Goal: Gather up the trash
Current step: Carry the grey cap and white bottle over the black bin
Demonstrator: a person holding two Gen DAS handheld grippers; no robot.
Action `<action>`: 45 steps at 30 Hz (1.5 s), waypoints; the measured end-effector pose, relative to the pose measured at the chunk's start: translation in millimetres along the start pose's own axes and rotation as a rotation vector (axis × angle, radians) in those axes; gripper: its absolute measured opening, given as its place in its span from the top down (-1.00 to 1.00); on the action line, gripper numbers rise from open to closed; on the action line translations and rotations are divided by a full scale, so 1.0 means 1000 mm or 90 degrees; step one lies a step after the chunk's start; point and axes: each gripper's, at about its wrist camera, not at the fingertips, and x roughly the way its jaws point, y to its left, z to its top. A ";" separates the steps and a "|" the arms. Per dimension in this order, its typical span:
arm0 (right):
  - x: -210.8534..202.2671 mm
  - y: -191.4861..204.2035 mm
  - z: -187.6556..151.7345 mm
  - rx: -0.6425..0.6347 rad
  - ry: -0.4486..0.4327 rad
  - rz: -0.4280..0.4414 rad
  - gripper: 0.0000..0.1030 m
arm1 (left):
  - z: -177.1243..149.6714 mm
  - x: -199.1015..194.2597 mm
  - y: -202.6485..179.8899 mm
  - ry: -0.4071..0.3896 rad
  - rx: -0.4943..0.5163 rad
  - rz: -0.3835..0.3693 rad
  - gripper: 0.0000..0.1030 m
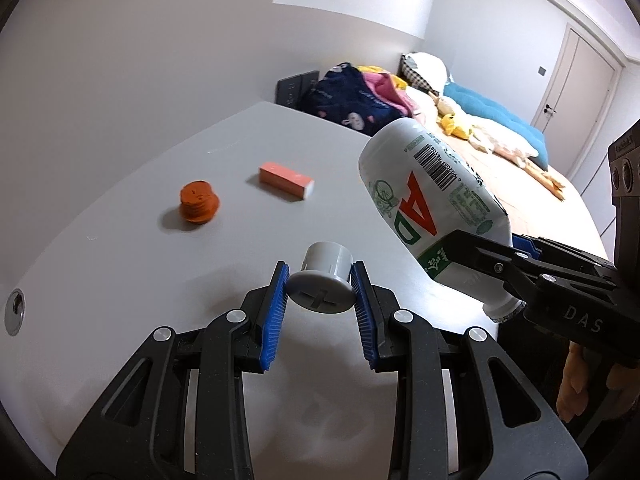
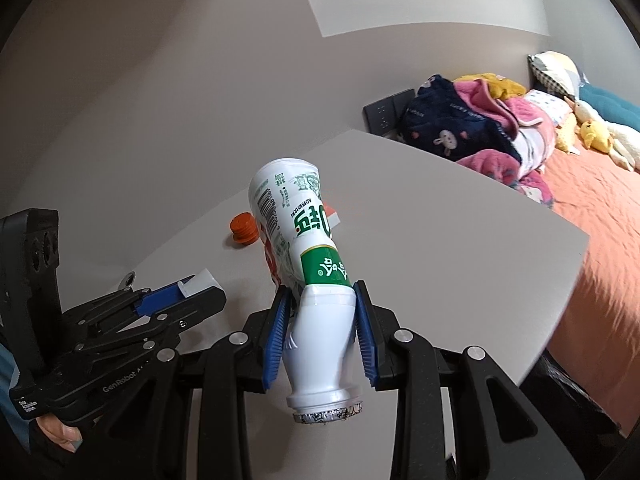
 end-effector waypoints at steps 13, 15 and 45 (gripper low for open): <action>-0.067 -0.013 -0.028 0.021 -0.035 -0.014 0.34 | -0.017 -0.030 -0.047 -0.017 0.030 -0.025 0.38; -0.077 -0.017 -0.034 0.027 -0.039 -0.016 0.34 | -0.020 -0.035 -0.053 -0.020 0.034 -0.031 0.38; -0.194 -0.067 -0.101 0.086 -0.106 -0.095 0.33 | -0.062 -0.058 -0.158 -0.014 0.133 -0.117 0.38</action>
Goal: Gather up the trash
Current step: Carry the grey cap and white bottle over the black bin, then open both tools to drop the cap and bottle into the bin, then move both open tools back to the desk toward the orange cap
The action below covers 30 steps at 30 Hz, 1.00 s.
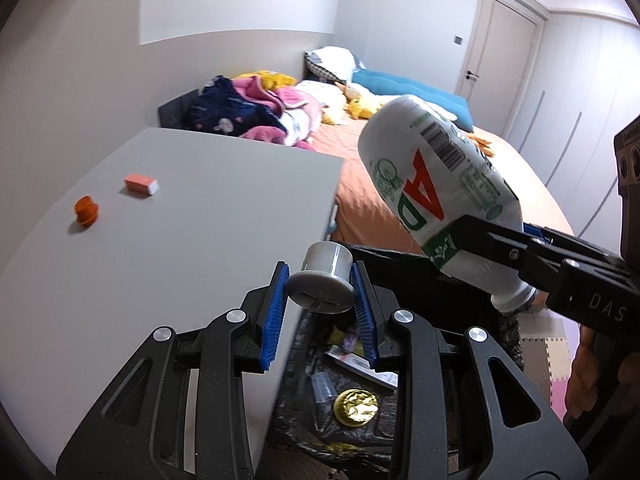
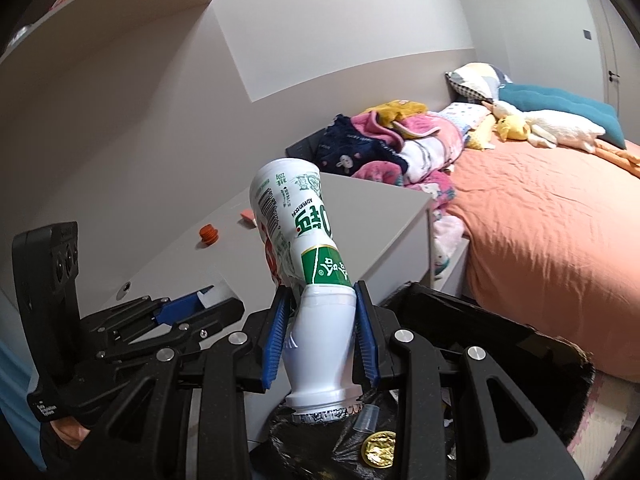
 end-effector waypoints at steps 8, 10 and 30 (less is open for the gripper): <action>-0.028 -0.030 -0.006 0.034 -0.023 -0.034 0.33 | -0.004 0.009 -0.037 0.019 0.040 -0.052 0.38; -0.035 -0.037 -0.006 0.042 -0.030 -0.045 0.31 | -0.005 0.011 -0.045 0.033 0.050 -0.071 0.13; -0.070 -0.074 -0.014 0.104 -0.096 -0.117 -0.57 | -0.010 0.009 -0.073 0.033 0.063 -0.073 -0.88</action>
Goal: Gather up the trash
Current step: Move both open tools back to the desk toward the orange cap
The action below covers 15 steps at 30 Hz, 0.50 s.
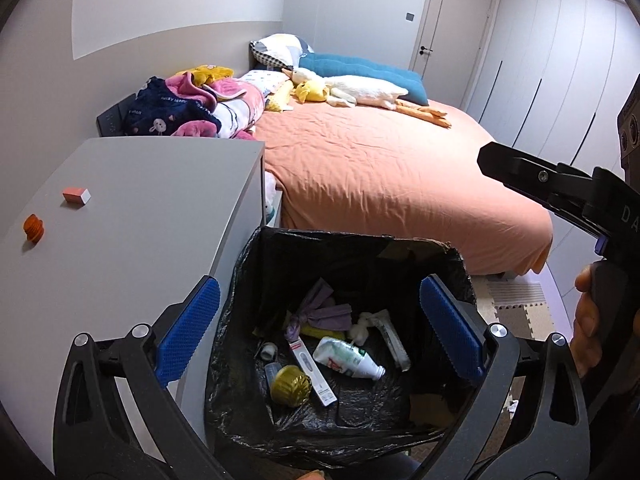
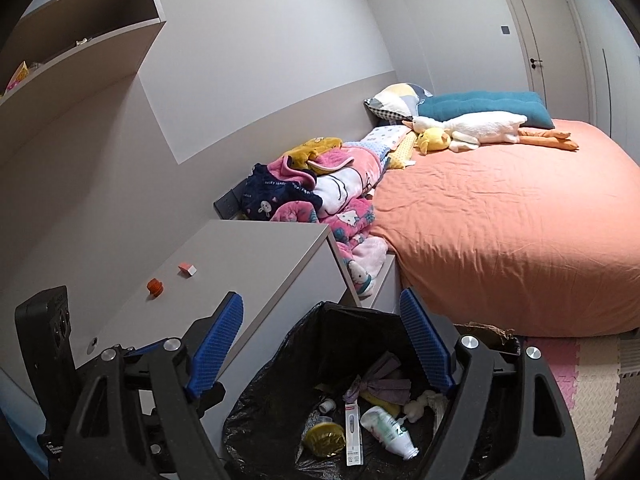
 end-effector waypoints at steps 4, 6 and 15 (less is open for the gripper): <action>0.007 0.005 -0.001 -0.005 0.009 0.004 -0.57 | -0.001 0.001 0.007 0.004 -0.013 0.008 -0.88; 0.012 0.008 -0.001 -0.006 0.013 0.005 -0.58 | 0.000 0.002 0.012 0.005 -0.019 0.008 -0.88; 0.043 0.036 -0.001 -0.027 0.043 0.015 -0.58 | -0.001 0.003 0.048 0.009 -0.053 0.030 -0.88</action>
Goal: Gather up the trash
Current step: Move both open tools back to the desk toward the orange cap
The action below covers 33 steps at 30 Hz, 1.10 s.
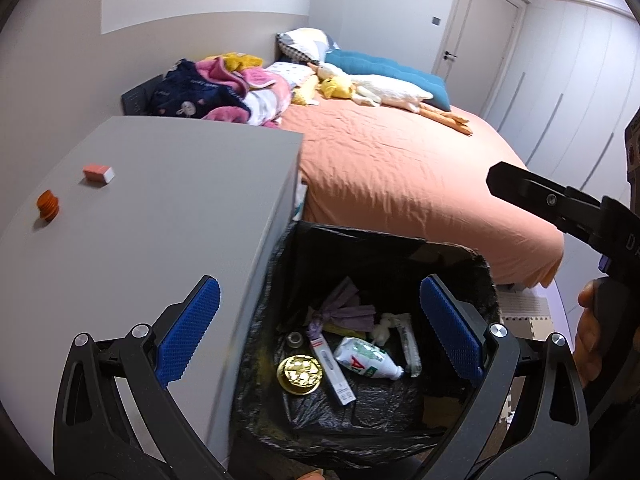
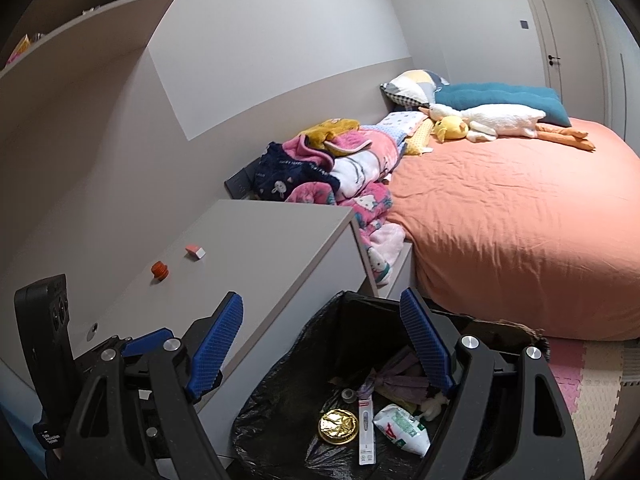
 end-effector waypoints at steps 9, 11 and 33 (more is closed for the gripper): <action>0.036 0.034 0.003 -0.020 0.030 0.022 -0.58 | 0.002 -0.003 0.048 -0.002 -0.042 0.031 -0.88; 0.045 0.042 0.003 -0.025 0.039 0.026 -0.58 | 0.002 -0.003 0.058 -0.003 -0.051 0.040 -0.88; 0.134 0.116 0.003 -0.067 0.114 0.067 -0.58 | -0.001 0.005 0.164 0.009 -0.130 0.092 -0.88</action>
